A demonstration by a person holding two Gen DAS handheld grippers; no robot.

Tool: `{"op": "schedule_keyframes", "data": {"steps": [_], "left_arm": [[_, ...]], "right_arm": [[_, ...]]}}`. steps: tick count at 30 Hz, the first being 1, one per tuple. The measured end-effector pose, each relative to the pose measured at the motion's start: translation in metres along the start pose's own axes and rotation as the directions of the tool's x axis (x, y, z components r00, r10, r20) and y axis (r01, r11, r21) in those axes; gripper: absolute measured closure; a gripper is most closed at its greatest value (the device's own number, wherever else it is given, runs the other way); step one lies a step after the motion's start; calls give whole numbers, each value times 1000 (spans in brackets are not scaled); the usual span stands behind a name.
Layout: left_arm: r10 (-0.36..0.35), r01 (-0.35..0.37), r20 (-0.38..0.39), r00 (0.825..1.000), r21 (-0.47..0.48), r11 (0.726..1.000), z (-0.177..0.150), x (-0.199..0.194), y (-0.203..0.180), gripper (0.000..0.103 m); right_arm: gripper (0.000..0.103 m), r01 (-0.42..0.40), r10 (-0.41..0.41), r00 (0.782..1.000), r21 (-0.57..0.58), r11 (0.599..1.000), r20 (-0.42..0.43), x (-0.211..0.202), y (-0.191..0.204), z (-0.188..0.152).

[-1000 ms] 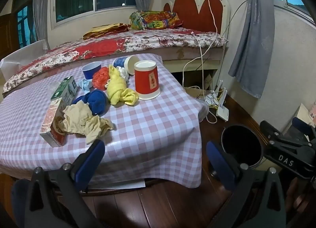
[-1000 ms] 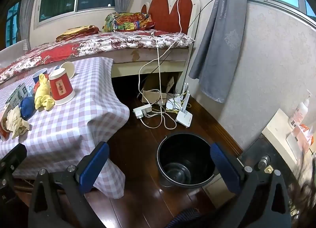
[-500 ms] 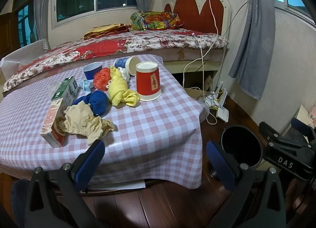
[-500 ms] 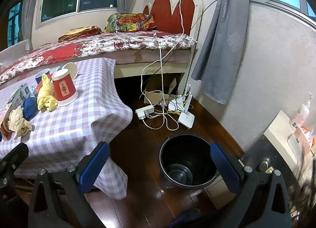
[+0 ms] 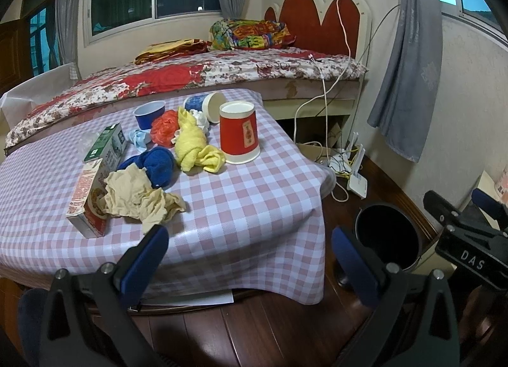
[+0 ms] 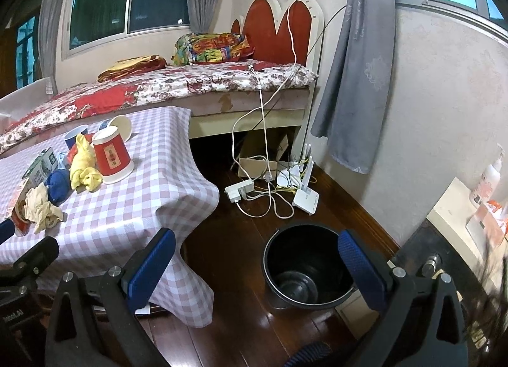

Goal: Collect trash

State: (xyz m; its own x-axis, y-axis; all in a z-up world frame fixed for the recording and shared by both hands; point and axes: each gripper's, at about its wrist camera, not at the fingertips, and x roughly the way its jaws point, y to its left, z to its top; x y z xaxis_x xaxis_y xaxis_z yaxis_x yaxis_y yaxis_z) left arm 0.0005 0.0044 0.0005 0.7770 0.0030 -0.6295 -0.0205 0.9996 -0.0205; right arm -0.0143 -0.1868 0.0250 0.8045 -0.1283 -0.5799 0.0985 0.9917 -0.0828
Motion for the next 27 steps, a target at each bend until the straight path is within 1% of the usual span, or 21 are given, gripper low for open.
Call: {"op": "schedule_keyframes", "data": {"steps": [27], "left_arm": [[2,-2,-5,1000,-1,1000,-1,-3,-2,0]], "right_arm": [[0,-10,10,1000,27,1000,16,-4,-6,1]]}}
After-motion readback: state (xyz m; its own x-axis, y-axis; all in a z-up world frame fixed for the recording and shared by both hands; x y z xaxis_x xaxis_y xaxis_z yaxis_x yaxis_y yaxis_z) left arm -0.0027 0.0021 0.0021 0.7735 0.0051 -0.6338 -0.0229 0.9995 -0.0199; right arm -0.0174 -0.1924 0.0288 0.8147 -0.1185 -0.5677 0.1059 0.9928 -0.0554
